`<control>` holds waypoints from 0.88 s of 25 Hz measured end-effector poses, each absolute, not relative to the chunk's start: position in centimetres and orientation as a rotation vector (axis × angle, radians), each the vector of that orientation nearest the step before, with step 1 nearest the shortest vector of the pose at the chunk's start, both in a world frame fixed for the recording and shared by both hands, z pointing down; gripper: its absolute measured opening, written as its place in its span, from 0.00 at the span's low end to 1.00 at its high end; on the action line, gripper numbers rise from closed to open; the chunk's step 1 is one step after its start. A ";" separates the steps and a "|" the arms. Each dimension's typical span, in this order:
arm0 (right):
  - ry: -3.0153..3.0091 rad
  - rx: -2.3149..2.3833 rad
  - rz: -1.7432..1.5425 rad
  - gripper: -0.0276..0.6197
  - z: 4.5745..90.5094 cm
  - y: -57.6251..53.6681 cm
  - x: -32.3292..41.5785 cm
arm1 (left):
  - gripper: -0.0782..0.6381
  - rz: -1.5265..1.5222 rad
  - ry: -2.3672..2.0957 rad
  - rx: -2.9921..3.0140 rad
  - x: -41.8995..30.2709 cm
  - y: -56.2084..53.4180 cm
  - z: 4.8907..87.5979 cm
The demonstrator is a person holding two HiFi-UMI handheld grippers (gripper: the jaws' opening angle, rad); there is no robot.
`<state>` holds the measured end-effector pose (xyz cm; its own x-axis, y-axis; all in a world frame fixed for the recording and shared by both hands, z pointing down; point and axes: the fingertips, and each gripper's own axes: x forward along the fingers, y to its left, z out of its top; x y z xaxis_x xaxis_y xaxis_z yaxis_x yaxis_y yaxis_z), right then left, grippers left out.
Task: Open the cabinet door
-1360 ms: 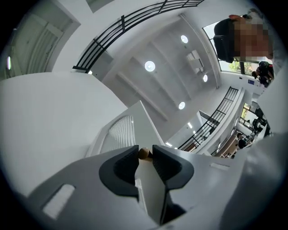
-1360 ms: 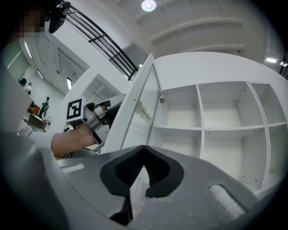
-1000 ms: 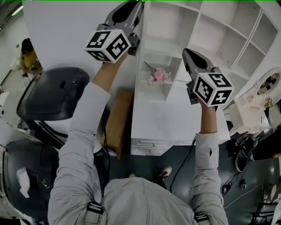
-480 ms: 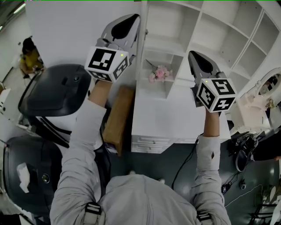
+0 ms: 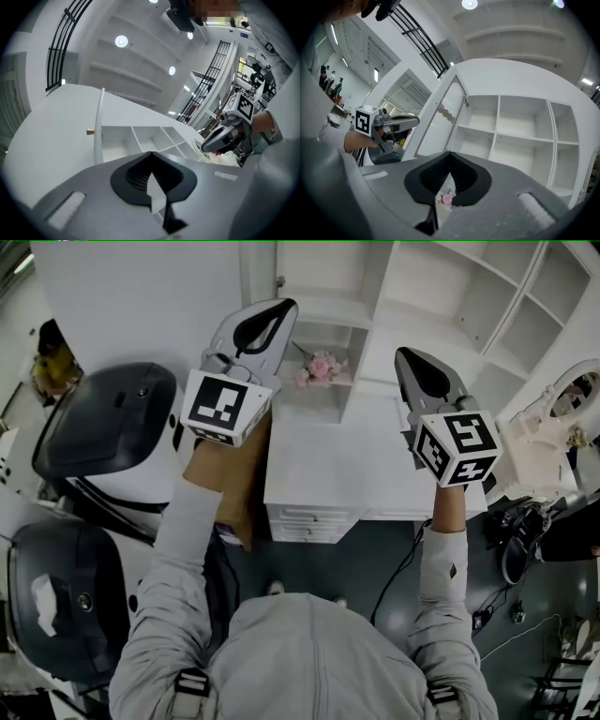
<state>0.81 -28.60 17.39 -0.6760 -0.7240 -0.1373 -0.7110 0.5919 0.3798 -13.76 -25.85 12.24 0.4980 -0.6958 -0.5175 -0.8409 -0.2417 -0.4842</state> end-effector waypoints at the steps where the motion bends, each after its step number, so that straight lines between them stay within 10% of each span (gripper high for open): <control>1: -2.774 1.260 -0.623 0.05 17.9 -28.7 1.5 | 0.13 0.244 1.266 -2.031 -13.2 -26.2 13.2; 22: -2.707 1.445 -0.385 0.04 30.3 -27.8 12.0 | 0.13 -0.003 1.289 -2.427 -4.7 -28.1 32.0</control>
